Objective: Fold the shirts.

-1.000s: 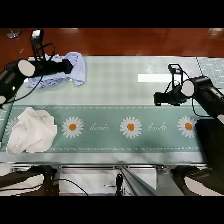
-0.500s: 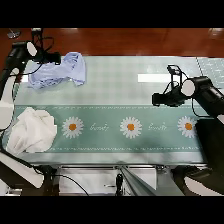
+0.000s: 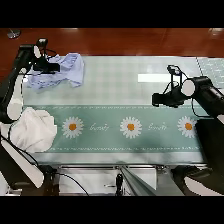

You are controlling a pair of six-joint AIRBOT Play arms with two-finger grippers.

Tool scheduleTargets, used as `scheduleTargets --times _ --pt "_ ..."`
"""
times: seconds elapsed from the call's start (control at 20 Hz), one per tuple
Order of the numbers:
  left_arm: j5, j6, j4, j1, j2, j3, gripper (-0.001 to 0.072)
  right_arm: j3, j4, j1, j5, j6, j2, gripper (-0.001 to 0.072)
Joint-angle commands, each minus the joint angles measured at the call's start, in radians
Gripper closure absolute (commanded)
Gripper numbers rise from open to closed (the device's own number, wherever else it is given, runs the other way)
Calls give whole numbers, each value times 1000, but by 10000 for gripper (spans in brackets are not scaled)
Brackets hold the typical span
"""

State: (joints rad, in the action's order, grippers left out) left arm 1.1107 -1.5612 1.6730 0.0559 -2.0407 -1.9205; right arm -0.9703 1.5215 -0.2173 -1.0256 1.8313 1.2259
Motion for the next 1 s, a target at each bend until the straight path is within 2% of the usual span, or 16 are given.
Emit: scheduleTargets --times 0.0,0.15,0.25,0.5,0.7,0.8,0.95 --pt "174 -11 -44 0 12 -8 684 0 7 0 -44 1 -6 89" --pt "161 -11 -122 -12 112 -66 685 0 10 0 -71 1 -77 89" --pt "106 -12 -185 -18 208 -132 685 0 11 0 -68 10 -158 89" --pt "-60 12 -475 -27 506 -151 684 0 10 0 -82 40 -370 89" --pt "-149 35 -560 -80 681 -151 685 0 6 0 -98 48 -505 89" --pt "-170 63 -610 -121 741 -151 685 0 6 0 -101 55 -561 89" --pt "-119 86 -640 -227 809 -122 684 0 6 0 -101 66 -630 89"
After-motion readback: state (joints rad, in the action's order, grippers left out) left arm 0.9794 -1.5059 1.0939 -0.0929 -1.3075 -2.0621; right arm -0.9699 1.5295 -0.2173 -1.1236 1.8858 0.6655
